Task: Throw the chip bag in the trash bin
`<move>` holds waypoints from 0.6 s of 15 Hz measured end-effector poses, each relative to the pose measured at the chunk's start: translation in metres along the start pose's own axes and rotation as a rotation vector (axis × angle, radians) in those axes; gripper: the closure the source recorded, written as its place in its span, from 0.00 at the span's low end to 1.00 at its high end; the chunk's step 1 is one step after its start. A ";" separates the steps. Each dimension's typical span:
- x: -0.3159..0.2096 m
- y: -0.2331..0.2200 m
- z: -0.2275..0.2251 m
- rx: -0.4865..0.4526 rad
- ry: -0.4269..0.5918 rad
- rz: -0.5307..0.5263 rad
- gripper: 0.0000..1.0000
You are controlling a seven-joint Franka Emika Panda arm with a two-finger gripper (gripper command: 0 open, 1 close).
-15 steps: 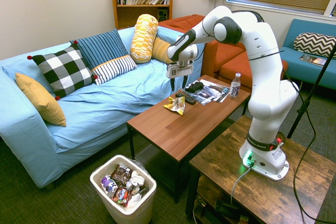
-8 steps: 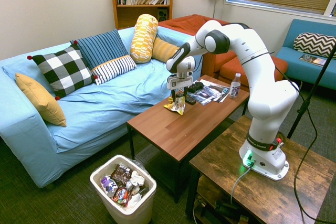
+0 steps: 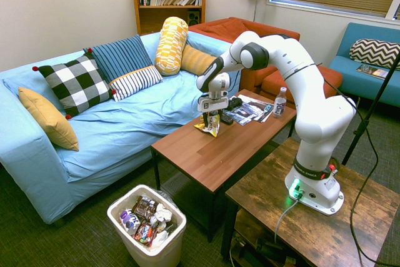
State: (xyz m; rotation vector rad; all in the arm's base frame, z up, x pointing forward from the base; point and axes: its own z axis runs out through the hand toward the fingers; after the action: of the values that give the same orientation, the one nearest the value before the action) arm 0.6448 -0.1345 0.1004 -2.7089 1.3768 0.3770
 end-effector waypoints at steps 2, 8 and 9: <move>0.003 0.000 0.006 -0.001 -0.004 0.002 1.00; 0.013 0.003 0.010 0.012 -0.024 0.000 1.00; 0.013 0.002 0.011 0.012 -0.025 -0.001 1.00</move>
State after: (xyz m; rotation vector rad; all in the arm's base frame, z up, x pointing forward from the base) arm 0.6485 -0.1436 0.0863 -2.6852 1.3666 0.4001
